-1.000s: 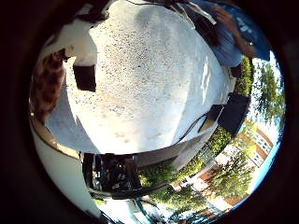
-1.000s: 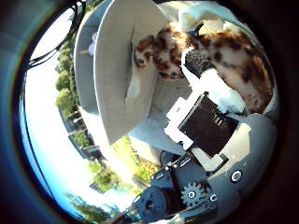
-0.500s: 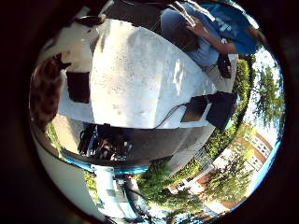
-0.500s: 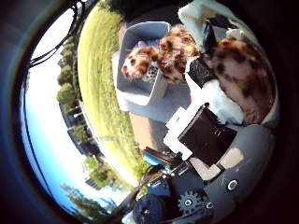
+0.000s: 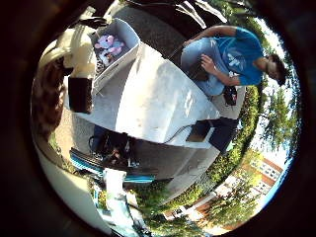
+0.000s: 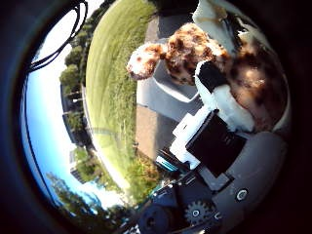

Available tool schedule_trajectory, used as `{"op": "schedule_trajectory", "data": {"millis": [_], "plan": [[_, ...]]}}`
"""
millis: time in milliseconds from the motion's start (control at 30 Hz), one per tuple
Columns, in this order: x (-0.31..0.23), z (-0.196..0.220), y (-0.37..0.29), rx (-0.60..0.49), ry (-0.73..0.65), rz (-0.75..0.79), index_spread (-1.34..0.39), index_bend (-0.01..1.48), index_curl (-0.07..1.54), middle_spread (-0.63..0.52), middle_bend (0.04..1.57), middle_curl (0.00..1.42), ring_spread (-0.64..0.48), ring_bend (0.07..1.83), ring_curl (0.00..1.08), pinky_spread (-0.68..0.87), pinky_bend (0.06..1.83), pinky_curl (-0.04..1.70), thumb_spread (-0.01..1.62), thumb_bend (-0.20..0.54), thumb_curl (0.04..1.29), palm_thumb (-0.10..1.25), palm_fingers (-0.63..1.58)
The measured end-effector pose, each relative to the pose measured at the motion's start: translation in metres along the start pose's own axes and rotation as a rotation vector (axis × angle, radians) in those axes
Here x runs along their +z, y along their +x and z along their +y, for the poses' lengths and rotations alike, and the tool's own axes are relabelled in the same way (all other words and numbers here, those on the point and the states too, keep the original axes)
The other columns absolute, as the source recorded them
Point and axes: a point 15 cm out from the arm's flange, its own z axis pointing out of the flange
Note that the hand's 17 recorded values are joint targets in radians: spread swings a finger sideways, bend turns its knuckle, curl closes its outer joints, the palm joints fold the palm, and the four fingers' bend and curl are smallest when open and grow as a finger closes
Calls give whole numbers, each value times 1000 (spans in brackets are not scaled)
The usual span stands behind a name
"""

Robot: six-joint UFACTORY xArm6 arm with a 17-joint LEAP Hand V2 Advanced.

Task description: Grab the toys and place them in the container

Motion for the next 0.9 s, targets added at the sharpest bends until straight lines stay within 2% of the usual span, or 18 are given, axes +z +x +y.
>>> {"op": "schedule_trajectory", "data": {"millis": [200,467,633,700,733,767,800,833,900], "plan": [[24,-37,-40,-37,66,8,-763,569,1426,-149,1391,948,-71,1610,717,134,1571,871,1158,-14,713,968,828],[95,-94,-37,-34,119,18,-763,539,1479,-152,1359,952,-69,1627,712,137,1528,889,1163,-21,692,923,783],[133,-100,-38,-41,80,26,-754,516,1463,-142,1314,933,-43,1574,688,162,1468,883,1158,-30,664,887,734],[145,-96,-41,-60,48,37,-737,450,1399,-110,1152,856,5,1454,643,203,1413,856,1152,-39,647,843,585],[153,-95,-42,-71,33,47,-724,397,1380,-107,1047,829,16,1428,639,217,1422,862,1151,-39,643,834,414],[160,-93,-41,-81,18,58,-701,340,1327,-85,850,767,59,1349,630,246,1378,862,1143,-46,631,806,73],[168,-93,-40,-90,6,71,-692,338,1303,-73,793,744,78,1321,630,259,1355,866,1142,-44,626,798,2],[173,-94,-37,-94,4,80,-673,306,1242,-50,681,675,118,1216,577,284,1275,820,1139,-40,618,787,-129],[180,-96,-35,-113,0,84,-641,186,1134,-26,552,592,159,1075,486,319,1199,746,1134,-35,605,779,-210]]}}
